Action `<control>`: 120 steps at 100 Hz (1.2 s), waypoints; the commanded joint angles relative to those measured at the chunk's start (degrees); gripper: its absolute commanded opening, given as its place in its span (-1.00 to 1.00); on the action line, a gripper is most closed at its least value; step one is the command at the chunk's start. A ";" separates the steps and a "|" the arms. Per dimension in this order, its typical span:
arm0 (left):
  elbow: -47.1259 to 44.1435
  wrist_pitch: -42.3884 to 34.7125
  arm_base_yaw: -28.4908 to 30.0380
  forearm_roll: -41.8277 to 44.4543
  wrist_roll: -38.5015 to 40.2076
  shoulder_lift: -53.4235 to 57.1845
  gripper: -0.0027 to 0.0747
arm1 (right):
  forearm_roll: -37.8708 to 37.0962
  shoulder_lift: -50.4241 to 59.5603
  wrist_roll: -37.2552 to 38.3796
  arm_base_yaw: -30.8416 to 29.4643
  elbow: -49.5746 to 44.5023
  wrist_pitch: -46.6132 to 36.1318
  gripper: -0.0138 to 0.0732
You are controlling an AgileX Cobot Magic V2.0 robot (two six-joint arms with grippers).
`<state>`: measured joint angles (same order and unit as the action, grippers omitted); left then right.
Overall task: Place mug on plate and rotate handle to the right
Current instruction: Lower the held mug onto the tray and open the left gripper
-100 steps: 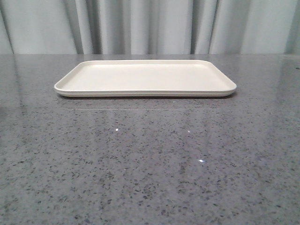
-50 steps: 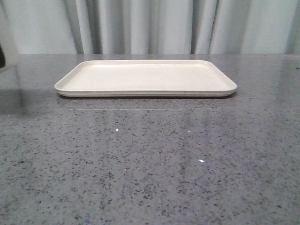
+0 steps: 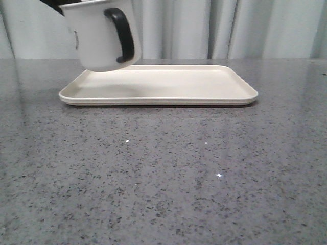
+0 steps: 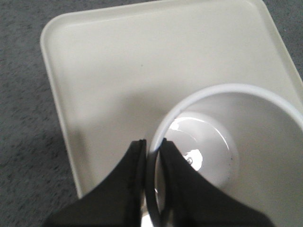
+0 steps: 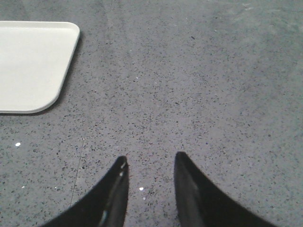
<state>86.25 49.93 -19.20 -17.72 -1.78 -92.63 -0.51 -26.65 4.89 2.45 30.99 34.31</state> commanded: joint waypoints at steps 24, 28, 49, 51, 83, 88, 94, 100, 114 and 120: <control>14.36 -2.97 -6.10 1.52 0.69 -9.88 -0.98 | -0.09 -0.59 -0.23 0.01 2.08 -3.99 -0.09; 15.37 -2.88 -6.37 1.52 0.69 -10.85 -0.98 | -0.09 -0.59 -0.23 0.01 2.08 -4.15 -0.09; 16.88 -2.97 -6.90 2.97 0.69 -12.67 -0.98 | -0.09 -0.59 -0.23 0.01 2.08 -5.17 -0.09; 16.88 -2.80 -6.90 3.41 0.69 -12.67 -0.98 | -0.09 -0.59 -0.23 0.01 2.08 -5.28 -0.09; 16.88 -1.11 -6.64 4.44 0.38 -13.58 -0.76 | -0.09 -0.59 -0.23 0.01 2.08 -5.57 -0.09; 16.88 -0.77 -6.64 4.19 0.26 -14.00 -0.61 | -0.09 -0.59 -0.23 0.01 2.08 -5.57 -0.09; 16.88 -0.61 -6.64 3.38 0.26 -14.38 -0.40 | -0.09 -0.59 -0.23 0.01 2.08 -5.57 -0.09; 16.88 -0.77 -6.64 3.12 0.26 -14.39 -0.25 | -0.09 -0.59 -0.23 0.01 2.08 -5.53 -0.09; 16.88 -1.73 -6.64 3.12 0.26 -13.75 -0.09 | -0.09 -0.59 -0.23 0.01 2.08 -5.53 -0.09; 16.88 -1.73 -6.64 3.12 0.26 -13.12 -0.09 | -0.09 -0.59 -0.23 0.01 2.08 -5.64 -0.09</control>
<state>101.21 51.08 -25.59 -13.22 -1.78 -110.13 -0.50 -26.65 4.89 2.45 30.99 33.23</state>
